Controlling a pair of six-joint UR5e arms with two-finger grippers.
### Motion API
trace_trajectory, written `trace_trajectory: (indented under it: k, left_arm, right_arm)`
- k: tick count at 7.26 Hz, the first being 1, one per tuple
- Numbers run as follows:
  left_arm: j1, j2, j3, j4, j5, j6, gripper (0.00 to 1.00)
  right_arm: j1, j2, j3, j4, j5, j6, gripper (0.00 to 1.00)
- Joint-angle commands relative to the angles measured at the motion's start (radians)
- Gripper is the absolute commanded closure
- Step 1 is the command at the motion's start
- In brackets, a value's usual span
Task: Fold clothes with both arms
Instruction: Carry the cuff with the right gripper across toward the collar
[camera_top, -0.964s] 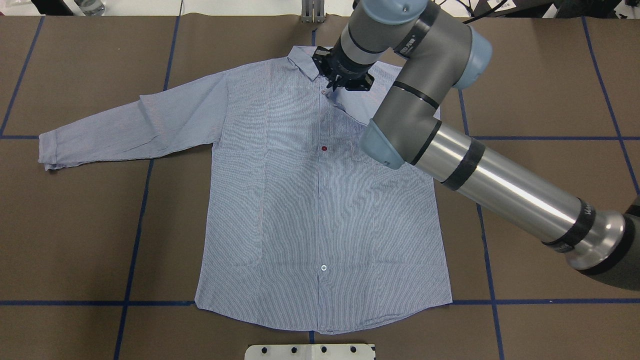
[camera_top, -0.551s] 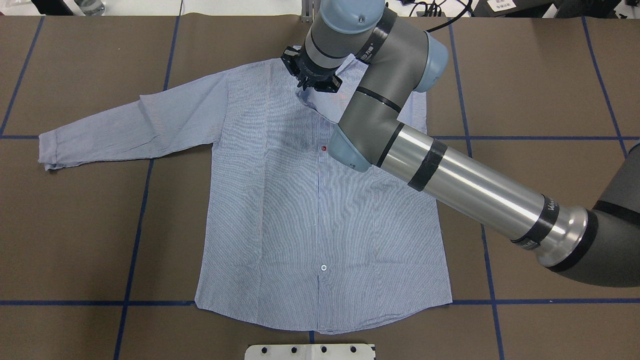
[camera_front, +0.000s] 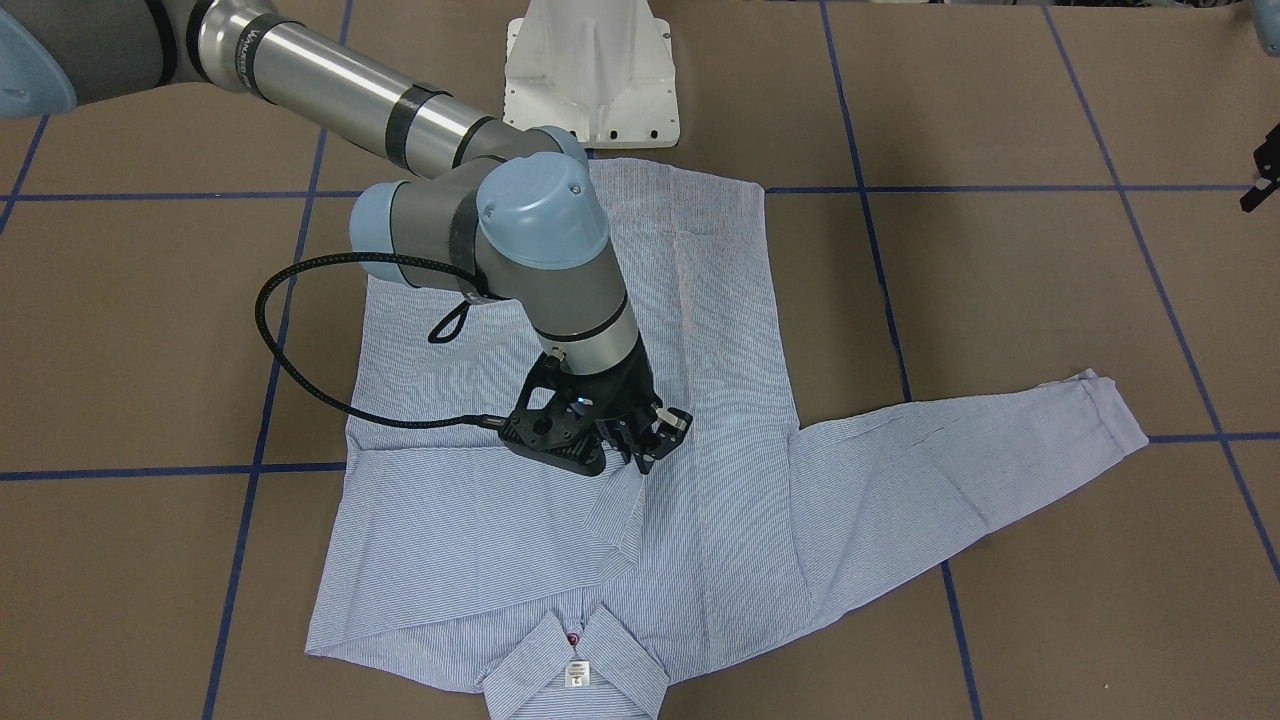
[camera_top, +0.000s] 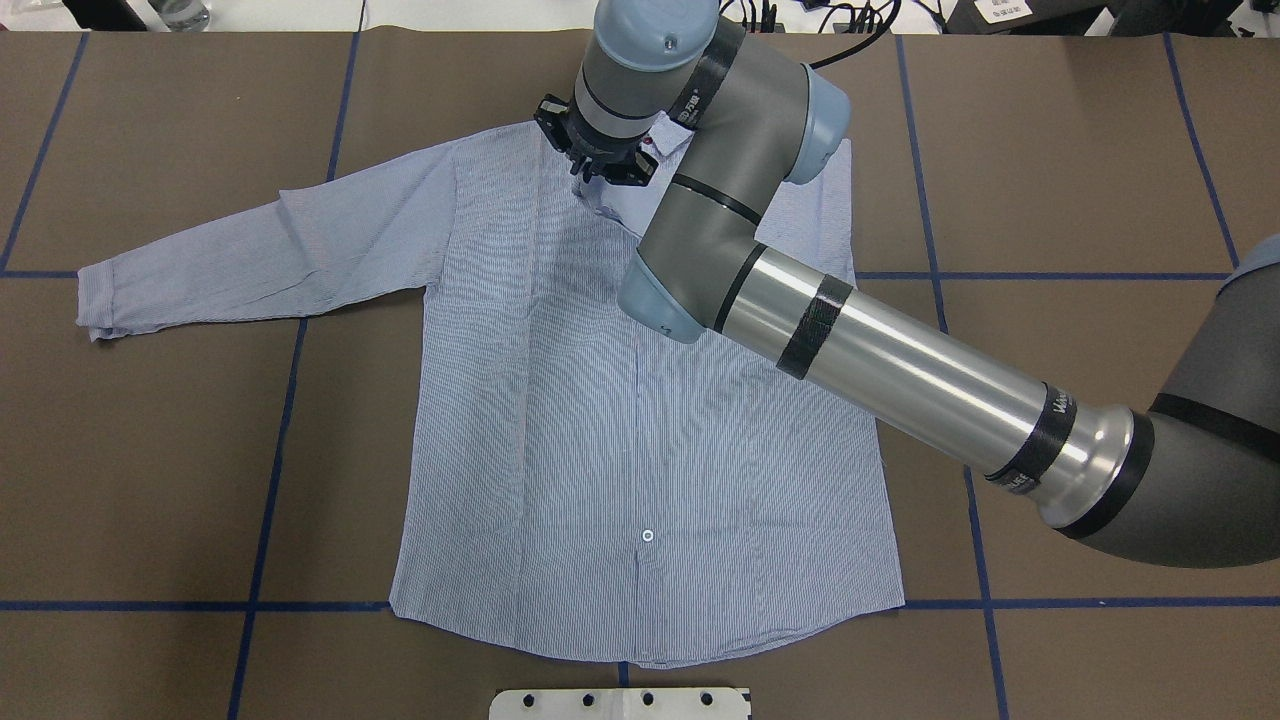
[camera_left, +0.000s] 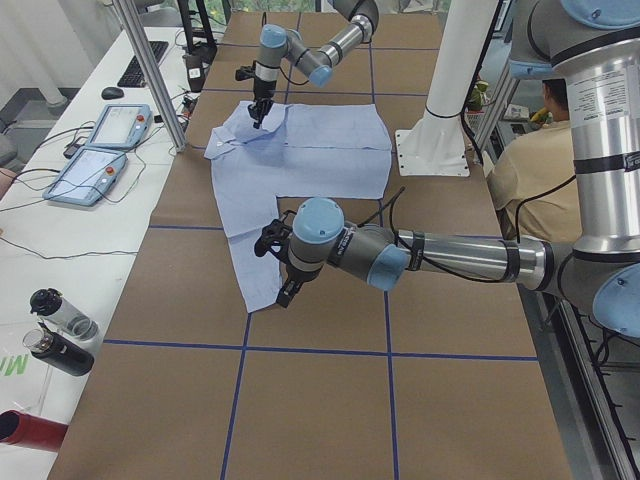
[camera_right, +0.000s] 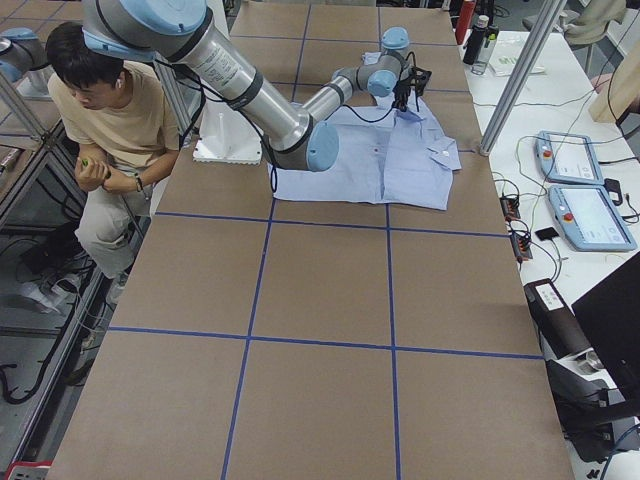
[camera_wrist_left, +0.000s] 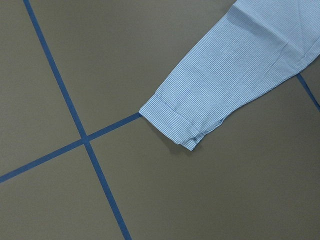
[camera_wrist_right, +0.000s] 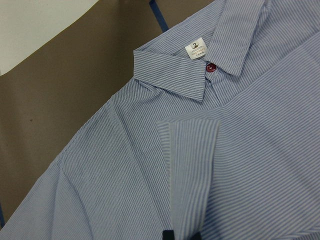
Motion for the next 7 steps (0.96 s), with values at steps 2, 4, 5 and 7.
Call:
trace_trajectory:
  k: [2, 4, 5, 7]
  left_arm:
    - [0.000, -0.006, 0.004, 0.000, 0.002, -0.002, 0.01]
    - [0.003, -0.081, 0.021, 0.000, 0.002, -0.206, 0.01]
    - [0.020, -0.132, 0.022, -0.027, 0.015, -0.274, 0.01]
    - [0.073, -0.283, 0.169, -0.035, 0.032, -0.399, 0.01]
  right_arm:
    - [-0.018, 0.014, -0.009, 0.001, -0.035, 0.038, 0.08]
    - [-0.026, 0.037, -0.023, -0.001, -0.041, 0.122, 0.05]
    - [-0.021, 0.030, -0.008, -0.004, -0.041, 0.177, 0.04]
    - [0.014, -0.133, 0.145, -0.072, -0.020, 0.201, 0.05]
